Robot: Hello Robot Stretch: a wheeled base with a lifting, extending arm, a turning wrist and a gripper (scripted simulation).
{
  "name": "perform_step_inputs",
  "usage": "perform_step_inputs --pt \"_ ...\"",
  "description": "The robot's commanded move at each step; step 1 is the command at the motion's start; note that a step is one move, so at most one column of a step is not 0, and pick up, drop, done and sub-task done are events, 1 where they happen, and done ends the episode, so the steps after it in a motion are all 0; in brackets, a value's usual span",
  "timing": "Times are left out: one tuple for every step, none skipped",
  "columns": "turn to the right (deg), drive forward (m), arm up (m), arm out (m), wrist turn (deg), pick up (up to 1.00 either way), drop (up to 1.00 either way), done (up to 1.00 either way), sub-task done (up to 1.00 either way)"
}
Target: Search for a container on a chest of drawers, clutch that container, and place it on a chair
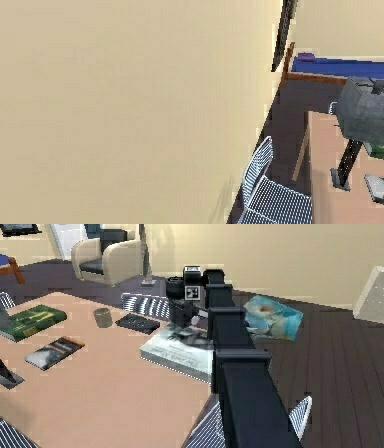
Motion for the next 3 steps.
perform_step_inputs --pt "0.0 0.00 0.00 0.00 3.0 0.00 0.00 0.00 0.00" --pt "0.0 0.00 -0.38 0.00 0.0 0.00 0.00 0.00 0.00" --pt "0.0 0.00 -0.32 0.00 0.0 0.00 0.00 0.00 0.00"
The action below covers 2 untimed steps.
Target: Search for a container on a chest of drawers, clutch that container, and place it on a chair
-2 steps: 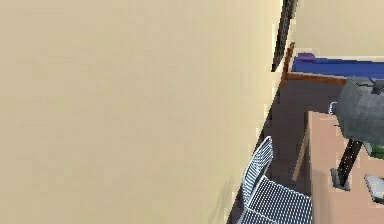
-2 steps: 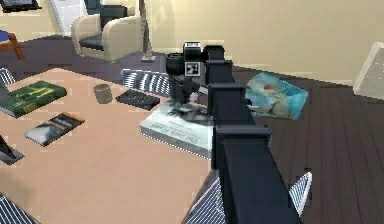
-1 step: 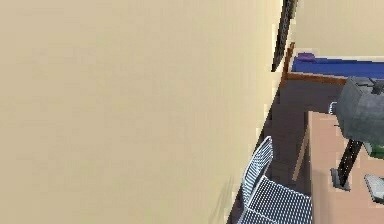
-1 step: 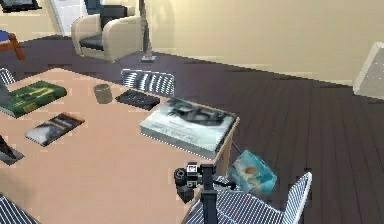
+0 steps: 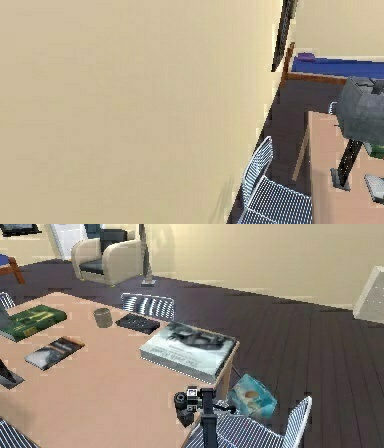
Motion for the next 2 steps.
perform_step_inputs --pt "0.0 0.00 0.00 0.00 0.0 0.00 1.00 0.00 0.00" --pt "0.0 0.00 0.10 0.00 0.0 0.00 0.00 0.00 0.00"
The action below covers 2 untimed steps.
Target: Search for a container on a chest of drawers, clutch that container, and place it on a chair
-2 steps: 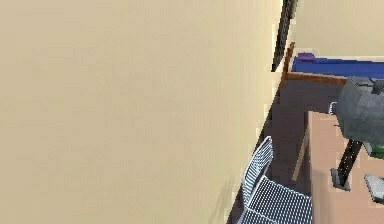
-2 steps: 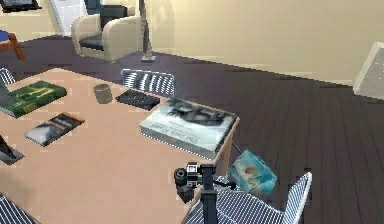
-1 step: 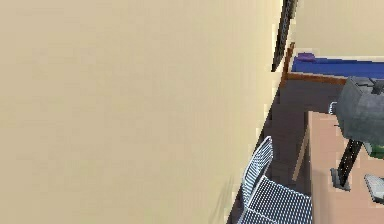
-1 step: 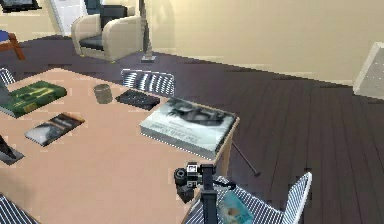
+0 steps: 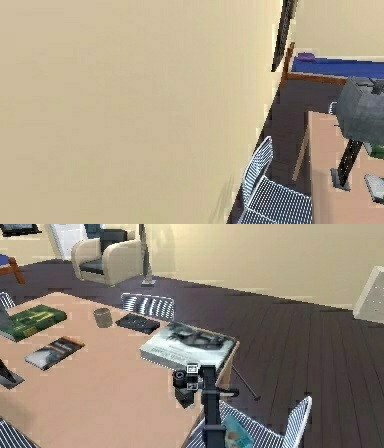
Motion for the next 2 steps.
perform_step_inputs --pt "0.0 0.00 0.00 -0.08 0.0 0.00 0.00 0.00 0.00" --pt "0.0 0.00 0.00 0.00 0.0 0.00 0.00 1.00 0.00"
